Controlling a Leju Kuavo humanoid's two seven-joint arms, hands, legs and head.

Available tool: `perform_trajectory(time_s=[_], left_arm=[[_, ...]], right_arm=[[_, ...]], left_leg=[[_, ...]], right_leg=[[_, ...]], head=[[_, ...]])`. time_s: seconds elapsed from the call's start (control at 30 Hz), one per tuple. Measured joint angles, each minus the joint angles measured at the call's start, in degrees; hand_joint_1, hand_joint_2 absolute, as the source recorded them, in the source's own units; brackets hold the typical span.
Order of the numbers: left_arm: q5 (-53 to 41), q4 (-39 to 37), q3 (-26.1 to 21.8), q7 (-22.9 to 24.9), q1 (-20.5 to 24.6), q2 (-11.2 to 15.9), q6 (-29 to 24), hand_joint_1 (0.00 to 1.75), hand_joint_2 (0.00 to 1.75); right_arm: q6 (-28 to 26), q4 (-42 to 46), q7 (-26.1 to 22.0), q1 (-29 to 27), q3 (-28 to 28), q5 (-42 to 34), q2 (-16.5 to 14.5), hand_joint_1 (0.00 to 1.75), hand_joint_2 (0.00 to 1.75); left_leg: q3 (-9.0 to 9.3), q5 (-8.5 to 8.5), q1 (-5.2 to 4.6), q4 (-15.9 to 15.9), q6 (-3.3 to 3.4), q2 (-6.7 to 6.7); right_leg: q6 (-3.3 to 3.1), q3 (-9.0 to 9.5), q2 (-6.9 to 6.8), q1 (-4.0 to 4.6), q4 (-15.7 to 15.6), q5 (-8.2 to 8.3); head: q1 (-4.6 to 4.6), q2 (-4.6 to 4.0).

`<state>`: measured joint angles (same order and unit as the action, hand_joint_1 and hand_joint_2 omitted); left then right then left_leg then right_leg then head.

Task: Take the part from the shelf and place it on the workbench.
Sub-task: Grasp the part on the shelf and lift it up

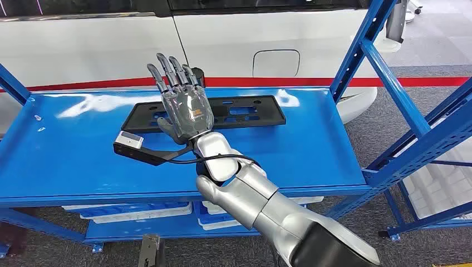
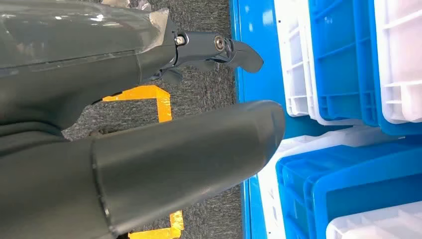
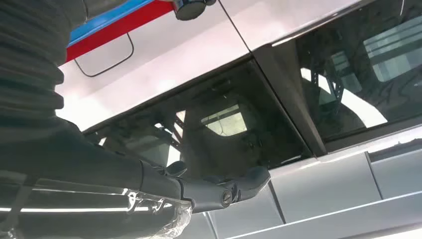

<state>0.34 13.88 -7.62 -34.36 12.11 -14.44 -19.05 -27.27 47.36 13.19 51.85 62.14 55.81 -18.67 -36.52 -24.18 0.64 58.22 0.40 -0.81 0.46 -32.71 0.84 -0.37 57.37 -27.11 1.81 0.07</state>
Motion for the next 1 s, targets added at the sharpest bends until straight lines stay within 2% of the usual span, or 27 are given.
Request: perform_trajectory(time_s=[0.27,0.57,1.0], left_arm=[[1.01,0.00,-0.38,-0.19,-0.08,-0.02,-0.62,0.00,0.00],[2.51,-0.03,-1.68,-1.12,-0.48,-0.34,-1.01,0.00,0.00],[3.74,-0.20,-2.63,-3.08,-1.86,-0.51,0.30,0.00,0.00]], right_arm=[[1.60,-0.04,0.29,0.48,4.83,-3.77,0.00,0.00,1.75],[5.73,-2.08,3.07,0.71,11.18,-3.75,0.02,0.00,1.75],[2.10,-17.63,8.31,1.80,13.59,2.54,0.09,0.00,1.75]], left_leg=[[0.03,0.04,0.02,0.00,0.05,0.00],[0.04,0.04,0.22,-0.01,0.04,0.01],[0.05,0.04,0.23,-0.01,0.04,0.01]], right_leg=[[0.08,-0.02,0.01,0.05,0.00,0.05],[0.07,-0.04,0.01,0.26,0.02,0.04],[0.08,-0.03,0.00,0.25,0.01,0.05]], head=[[0.02,0.00],[0.02,0.00],[0.01,0.00]])
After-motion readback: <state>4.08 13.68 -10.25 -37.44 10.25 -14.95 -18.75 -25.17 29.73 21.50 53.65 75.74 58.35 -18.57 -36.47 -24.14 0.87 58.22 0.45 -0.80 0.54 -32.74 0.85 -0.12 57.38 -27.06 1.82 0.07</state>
